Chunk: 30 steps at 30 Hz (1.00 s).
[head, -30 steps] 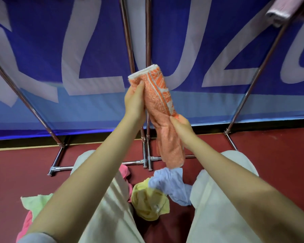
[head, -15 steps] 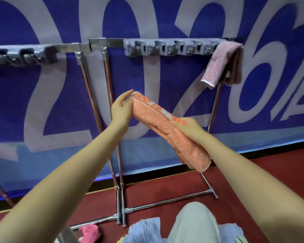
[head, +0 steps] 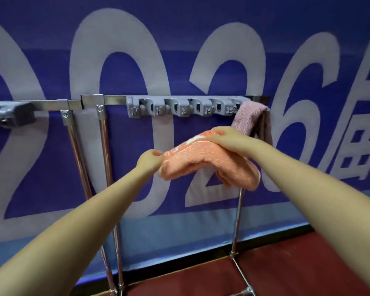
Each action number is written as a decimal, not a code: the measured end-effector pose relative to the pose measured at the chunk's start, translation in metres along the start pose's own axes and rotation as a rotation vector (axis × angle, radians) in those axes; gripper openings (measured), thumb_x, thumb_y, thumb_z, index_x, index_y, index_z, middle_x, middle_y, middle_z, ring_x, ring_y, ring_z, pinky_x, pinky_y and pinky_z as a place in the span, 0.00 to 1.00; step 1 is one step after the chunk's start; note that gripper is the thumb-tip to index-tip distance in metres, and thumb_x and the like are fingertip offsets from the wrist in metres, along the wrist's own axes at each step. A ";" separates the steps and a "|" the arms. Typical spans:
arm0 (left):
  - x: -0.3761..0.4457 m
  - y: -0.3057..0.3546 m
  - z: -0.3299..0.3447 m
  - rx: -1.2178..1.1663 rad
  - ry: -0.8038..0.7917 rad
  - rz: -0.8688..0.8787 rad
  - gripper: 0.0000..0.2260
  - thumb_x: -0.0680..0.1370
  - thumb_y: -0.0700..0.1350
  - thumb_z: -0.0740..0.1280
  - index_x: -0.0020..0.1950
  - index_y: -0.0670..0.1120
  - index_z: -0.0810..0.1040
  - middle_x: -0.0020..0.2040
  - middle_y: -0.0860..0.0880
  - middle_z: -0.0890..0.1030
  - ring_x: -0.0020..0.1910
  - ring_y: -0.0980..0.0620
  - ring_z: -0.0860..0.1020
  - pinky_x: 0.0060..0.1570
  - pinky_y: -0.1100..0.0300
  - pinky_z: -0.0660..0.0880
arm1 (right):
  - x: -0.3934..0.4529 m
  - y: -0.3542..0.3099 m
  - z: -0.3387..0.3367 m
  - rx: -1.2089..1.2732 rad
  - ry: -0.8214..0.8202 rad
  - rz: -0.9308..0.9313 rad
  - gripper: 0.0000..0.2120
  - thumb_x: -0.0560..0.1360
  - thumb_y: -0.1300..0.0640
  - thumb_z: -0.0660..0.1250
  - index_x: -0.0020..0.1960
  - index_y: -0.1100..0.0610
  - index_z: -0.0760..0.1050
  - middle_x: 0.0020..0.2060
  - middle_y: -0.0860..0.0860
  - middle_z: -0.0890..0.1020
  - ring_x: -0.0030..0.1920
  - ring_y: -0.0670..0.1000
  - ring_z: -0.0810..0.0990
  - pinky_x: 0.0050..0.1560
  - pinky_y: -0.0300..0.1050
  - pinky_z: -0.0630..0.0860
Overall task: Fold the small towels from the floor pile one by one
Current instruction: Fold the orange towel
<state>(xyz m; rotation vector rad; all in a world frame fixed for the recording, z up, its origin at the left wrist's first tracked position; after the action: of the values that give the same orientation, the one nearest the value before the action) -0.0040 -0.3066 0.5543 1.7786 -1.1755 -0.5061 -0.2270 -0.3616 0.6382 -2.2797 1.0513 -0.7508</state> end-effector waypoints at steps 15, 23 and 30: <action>0.028 0.101 0.021 -0.220 -0.192 0.431 0.16 0.78 0.58 0.62 0.44 0.45 0.77 0.38 0.54 0.79 0.35 0.61 0.75 0.40 0.58 0.73 | 0.048 -0.038 -0.040 0.048 0.052 -0.173 0.11 0.79 0.52 0.62 0.57 0.55 0.78 0.48 0.53 0.81 0.46 0.50 0.78 0.47 0.42 0.76; 0.013 0.106 0.011 -0.096 -0.328 0.337 0.13 0.78 0.55 0.66 0.51 0.46 0.82 0.46 0.48 0.85 0.42 0.54 0.81 0.46 0.58 0.77 | 0.043 -0.039 -0.035 -0.596 -0.023 -0.292 0.11 0.78 0.50 0.62 0.37 0.46 0.70 0.35 0.44 0.74 0.37 0.43 0.71 0.39 0.43 0.68; 0.003 0.154 -0.012 0.178 -0.023 0.529 0.18 0.78 0.57 0.65 0.45 0.42 0.79 0.39 0.48 0.81 0.38 0.52 0.77 0.43 0.54 0.75 | 0.052 -0.026 -0.038 -0.399 0.038 -0.144 0.07 0.78 0.55 0.58 0.46 0.57 0.72 0.39 0.51 0.76 0.40 0.51 0.74 0.40 0.47 0.69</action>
<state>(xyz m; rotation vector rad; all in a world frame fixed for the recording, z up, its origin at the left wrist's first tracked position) -0.0707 -0.3234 0.6926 1.5188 -1.6762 -0.1114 -0.2104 -0.3964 0.6958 -2.7129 1.1468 -0.6910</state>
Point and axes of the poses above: each hand's wrist, its own x-axis towards the middle knuckle, its own z-axis out of the palm, y = z × x, the point moved 9 cm from there along x, towards the middle knuckle
